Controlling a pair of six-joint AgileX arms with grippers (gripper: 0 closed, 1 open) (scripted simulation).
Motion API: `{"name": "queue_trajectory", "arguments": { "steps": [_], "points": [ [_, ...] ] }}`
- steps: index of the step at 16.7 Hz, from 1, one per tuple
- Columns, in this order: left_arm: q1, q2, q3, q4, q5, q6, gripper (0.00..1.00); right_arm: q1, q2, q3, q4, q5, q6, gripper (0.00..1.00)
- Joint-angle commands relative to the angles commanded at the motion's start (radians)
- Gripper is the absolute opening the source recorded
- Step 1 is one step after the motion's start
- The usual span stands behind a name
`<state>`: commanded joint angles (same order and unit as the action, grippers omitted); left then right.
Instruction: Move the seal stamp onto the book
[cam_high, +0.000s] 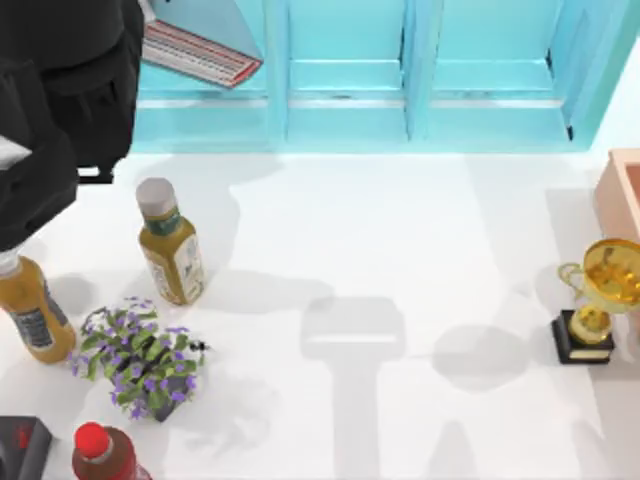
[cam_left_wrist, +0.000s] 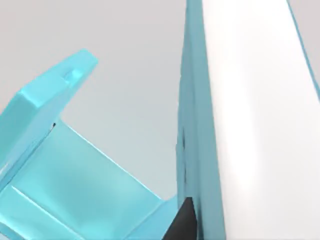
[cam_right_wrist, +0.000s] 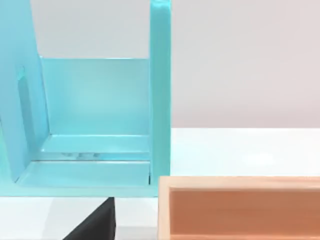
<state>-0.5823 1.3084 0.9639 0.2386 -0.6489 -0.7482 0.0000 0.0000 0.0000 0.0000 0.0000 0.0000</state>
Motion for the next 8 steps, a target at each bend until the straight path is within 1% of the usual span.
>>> {"name": "queue_trajectory", "arguments": {
  "steps": [4,8],
  "points": [
    [-0.11,0.086,-0.055,0.189,-0.123,-0.34,0.0,0.0,0.0,0.0,0.0,0.0,0.0,1.0],
    [-0.237,0.207,-0.119,0.327,-0.209,-0.656,0.0,0.0,0.0,0.0,0.0,0.0,0.0,1.0]
  ]
}}
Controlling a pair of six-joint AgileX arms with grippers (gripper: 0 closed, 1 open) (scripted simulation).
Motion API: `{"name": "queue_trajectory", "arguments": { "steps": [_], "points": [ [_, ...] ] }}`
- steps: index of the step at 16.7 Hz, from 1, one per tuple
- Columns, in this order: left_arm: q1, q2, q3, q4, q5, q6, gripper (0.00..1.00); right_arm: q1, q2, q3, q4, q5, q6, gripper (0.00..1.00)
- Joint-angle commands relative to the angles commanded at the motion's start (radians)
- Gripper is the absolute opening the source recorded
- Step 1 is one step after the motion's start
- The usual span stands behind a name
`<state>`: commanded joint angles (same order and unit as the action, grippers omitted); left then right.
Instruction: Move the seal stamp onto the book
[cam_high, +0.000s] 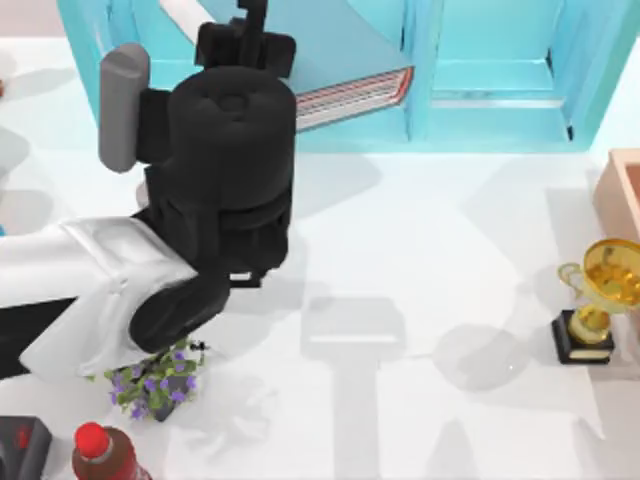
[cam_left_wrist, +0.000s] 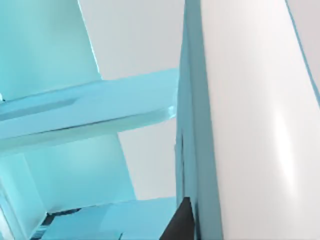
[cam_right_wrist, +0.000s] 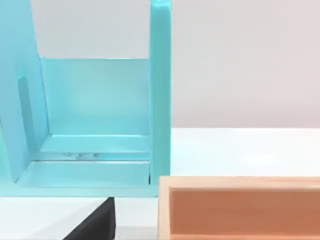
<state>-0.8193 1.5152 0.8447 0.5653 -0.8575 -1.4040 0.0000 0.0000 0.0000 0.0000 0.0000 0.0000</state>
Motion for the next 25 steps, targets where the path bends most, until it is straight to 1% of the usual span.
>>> {"name": "queue_trajectory", "arguments": {
  "steps": [3,5,10,13,17,19,22,25],
  "points": [
    [-0.094,0.096,-0.045,0.064,-0.036,-0.196,0.0,0.0,0.0,0.0,0.0,0.0,0.0,1.0],
    [-0.153,0.155,-0.071,0.089,-0.045,-0.304,0.0,0.0,0.0,0.0,0.0,0.0,0.0,1.0],
    [-0.271,0.268,-0.109,0.115,-0.035,-0.485,0.0,0.0,0.0,0.0,0.0,0.0,0.0,1.0],
    [-0.301,0.289,-0.119,0.113,-0.021,-0.515,0.0,0.0,0.0,0.0,0.0,0.0,0.0,1.0],
    [-0.302,0.29,-0.119,0.113,-0.02,-0.516,0.0,0.0,0.0,0.0,0.0,0.0,0.0,1.0],
    [-0.296,0.29,-0.122,0.111,-0.018,-0.514,0.0,0.0,0.0,0.0,0.0,0.0,0.0,1.0],
    [-0.271,0.28,-0.142,0.165,0.005,-0.516,0.0,0.0,0.0,0.0,0.0,0.0,0.0,1.0],
    [-0.249,0.259,-0.134,0.174,0.005,-0.518,0.0,0.0,0.0,0.0,0.0,0.0,0.0,1.0]
  ]
}}
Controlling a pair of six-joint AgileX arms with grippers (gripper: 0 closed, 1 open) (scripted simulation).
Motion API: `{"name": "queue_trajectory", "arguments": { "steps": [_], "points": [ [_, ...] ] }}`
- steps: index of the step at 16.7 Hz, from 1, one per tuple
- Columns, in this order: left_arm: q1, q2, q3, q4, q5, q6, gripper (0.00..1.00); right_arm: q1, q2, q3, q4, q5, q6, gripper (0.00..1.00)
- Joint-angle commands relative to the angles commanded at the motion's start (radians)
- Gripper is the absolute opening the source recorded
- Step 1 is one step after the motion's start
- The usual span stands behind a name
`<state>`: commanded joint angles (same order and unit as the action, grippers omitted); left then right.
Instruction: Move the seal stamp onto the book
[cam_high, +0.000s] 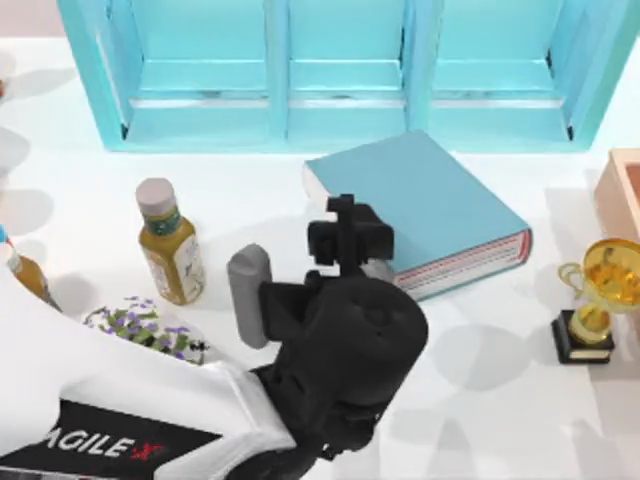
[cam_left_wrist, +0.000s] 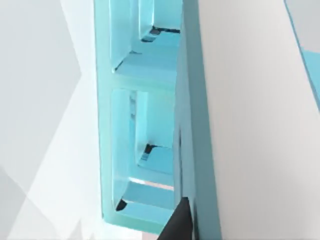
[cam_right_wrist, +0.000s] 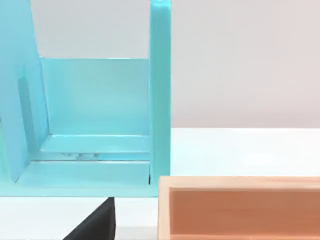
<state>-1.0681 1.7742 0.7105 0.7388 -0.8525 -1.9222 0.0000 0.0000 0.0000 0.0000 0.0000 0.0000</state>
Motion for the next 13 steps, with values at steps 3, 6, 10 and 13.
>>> {"name": "queue_trajectory", "arguments": {
  "steps": [3,6,10,13],
  "points": [
    [-0.017,0.006,-0.002,-0.036,-0.003,-0.002,0.0,0.0,0.0,0.0,0.0,0.0,0.0,1.0],
    [-0.05,0.018,-0.003,-0.059,-0.024,-0.004,0.0,0.0,0.0,0.0,0.0,0.0,0.0,1.0],
    [-0.063,0.016,0.002,-0.066,-0.035,-0.004,0.0,0.0,0.0,0.0,0.0,0.0,0.0,1.0],
    [-0.061,0.035,-0.006,-0.052,-0.033,-0.004,0.0,0.0,0.0,0.0,0.0,0.0,0.0,1.0]
  ]
}}
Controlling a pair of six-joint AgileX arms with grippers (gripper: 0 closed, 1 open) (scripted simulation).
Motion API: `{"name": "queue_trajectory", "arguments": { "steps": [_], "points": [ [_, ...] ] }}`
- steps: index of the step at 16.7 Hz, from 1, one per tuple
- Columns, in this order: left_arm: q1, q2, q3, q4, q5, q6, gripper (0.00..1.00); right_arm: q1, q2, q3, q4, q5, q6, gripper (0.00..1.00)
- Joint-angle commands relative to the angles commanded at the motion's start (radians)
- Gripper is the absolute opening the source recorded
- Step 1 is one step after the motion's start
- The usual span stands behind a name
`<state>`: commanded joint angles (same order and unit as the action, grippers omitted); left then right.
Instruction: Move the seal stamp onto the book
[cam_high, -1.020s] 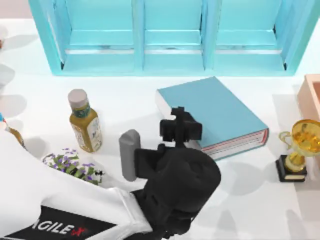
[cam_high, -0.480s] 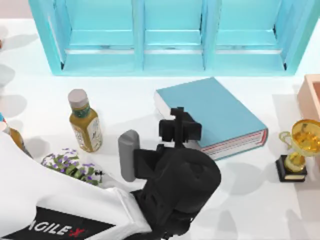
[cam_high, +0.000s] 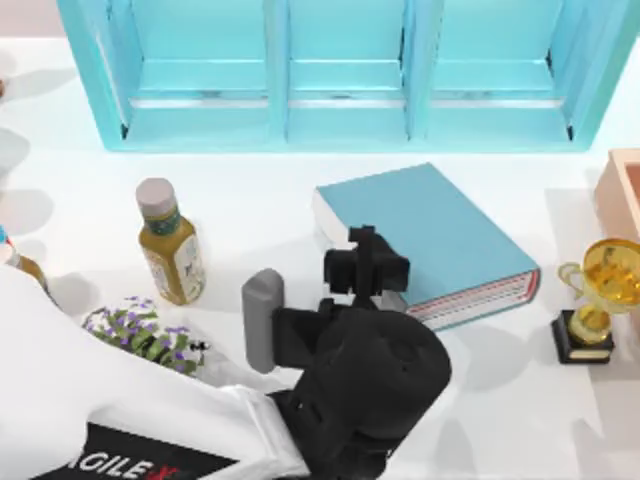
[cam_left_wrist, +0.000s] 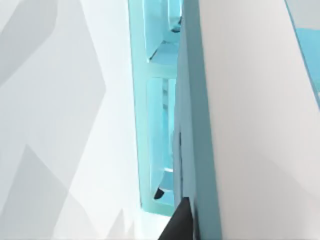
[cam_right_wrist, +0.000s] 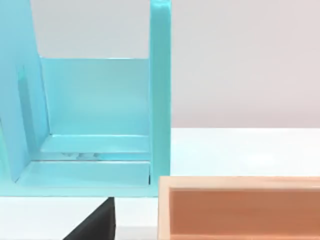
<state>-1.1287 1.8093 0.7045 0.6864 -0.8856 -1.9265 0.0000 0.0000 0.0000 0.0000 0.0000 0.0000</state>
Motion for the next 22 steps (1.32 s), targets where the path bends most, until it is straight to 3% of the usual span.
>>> {"name": "queue_trajectory", "arguments": {
  "steps": [12,22],
  "points": [
    [0.001,0.097,-0.027,0.126,0.003,0.002,0.0,0.0,0.0,0.0,0.0,0.0,0.0,1.0],
    [0.001,0.097,-0.027,0.126,0.003,0.002,0.75,0.0,0.0,0.0,0.0,0.0,0.0,1.0]
  ]
}}
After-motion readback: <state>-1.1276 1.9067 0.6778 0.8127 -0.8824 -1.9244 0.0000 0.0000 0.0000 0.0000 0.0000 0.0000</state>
